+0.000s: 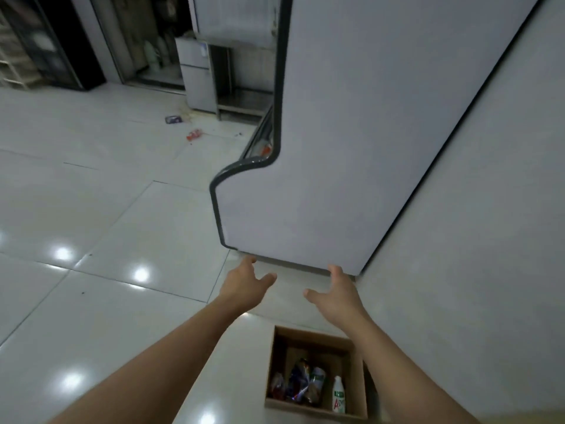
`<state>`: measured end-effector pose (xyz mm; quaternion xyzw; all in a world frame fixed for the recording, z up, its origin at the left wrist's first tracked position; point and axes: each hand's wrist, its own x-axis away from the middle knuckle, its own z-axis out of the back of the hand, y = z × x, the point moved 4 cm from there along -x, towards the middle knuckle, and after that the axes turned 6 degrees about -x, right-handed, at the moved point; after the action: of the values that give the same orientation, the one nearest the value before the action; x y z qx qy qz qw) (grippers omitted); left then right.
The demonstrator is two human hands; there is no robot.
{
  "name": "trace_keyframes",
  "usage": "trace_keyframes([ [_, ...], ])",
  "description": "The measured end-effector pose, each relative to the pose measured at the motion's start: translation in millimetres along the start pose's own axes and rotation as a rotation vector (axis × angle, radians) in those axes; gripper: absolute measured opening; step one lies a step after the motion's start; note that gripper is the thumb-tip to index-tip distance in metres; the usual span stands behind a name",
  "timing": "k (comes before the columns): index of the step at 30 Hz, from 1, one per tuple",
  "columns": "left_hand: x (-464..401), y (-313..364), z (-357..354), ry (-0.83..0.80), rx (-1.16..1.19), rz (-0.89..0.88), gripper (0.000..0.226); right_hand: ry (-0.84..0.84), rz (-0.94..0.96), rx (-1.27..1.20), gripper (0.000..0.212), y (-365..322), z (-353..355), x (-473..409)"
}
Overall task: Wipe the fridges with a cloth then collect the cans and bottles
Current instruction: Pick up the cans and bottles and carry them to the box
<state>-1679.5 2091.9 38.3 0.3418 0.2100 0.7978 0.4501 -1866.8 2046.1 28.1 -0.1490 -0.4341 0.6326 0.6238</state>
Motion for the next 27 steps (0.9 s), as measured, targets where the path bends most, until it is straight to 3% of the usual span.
trace_keyframes([
  [13,110.6,-31.2,154.2,0.326,0.105,0.087,0.065,-0.149,0.348,0.125,0.089,-172.5,-27.8,70.5],
  [27,119.3,-149.7,360.1,0.497,0.15,0.056,0.065,-0.156,0.518,0.154,0.091,-359.0,-166.1,99.8],
])
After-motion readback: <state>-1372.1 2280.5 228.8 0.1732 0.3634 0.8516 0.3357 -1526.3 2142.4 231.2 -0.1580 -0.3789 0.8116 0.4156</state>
